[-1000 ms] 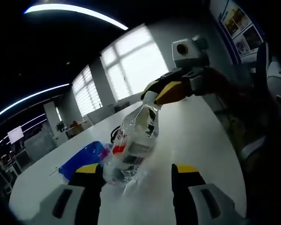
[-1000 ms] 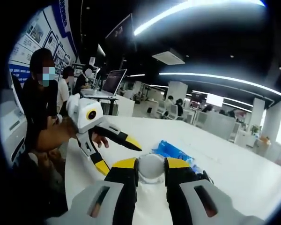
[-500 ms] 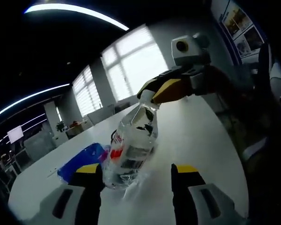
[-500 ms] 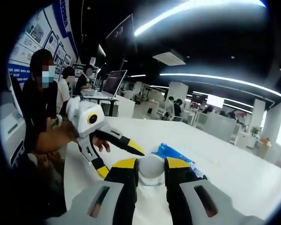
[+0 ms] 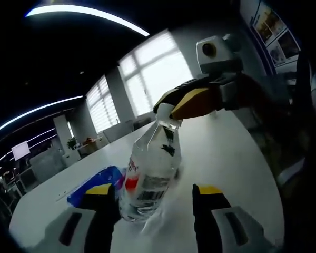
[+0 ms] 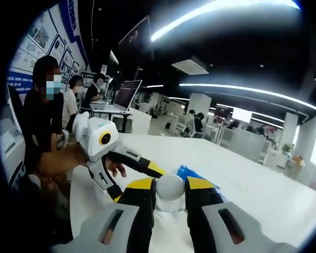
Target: Arrange the tabletop items into an orderly group along one side of the table until the central work area is clear of visible clutter.
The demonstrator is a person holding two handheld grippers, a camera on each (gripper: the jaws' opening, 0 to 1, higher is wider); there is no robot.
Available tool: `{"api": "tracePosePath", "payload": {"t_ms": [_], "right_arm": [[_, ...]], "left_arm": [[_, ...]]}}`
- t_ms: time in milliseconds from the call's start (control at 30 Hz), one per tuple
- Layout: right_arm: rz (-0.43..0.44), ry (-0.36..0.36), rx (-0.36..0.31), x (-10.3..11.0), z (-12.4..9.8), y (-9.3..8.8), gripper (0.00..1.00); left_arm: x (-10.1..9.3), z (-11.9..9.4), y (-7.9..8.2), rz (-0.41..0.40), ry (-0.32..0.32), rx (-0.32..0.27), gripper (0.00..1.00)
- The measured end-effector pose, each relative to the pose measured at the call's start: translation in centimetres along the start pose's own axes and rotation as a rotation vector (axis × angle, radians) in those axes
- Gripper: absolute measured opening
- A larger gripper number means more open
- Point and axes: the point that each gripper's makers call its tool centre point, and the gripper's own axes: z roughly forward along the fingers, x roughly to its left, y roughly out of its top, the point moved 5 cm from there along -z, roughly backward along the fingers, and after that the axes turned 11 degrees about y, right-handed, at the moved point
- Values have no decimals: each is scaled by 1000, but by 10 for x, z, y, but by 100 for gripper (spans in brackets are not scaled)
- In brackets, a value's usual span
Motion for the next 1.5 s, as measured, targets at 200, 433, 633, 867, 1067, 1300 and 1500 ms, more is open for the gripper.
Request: {"api": "tracePosePath", "payload": {"t_ms": [200,433,633,867,1067,1300,1500], "right_arm": [[-6,3,-5,1,4,3,19],[-8,5,-18,3,5,9,19],[-13,2,-23,2,6,13,18],[-19,4,-29,3,7,19,18],[-22,6,-31,2,6,22,18],[-25,7,-38,0,7,27,18],[-30,-11,-43,-6,7,28,9]], "left_arm": [[0,5,1,4,13,-1,58],[-1,6,2,5,11,-7,58],[-4,5,4,7,3,-13,58],[-6,5,5,2,-3,-17,58],[-8,5,6,0,-7,-20,58],[-11,6,9,-1,-16,-29,58],[-16,8,11,0,-27,-32,58]]}}
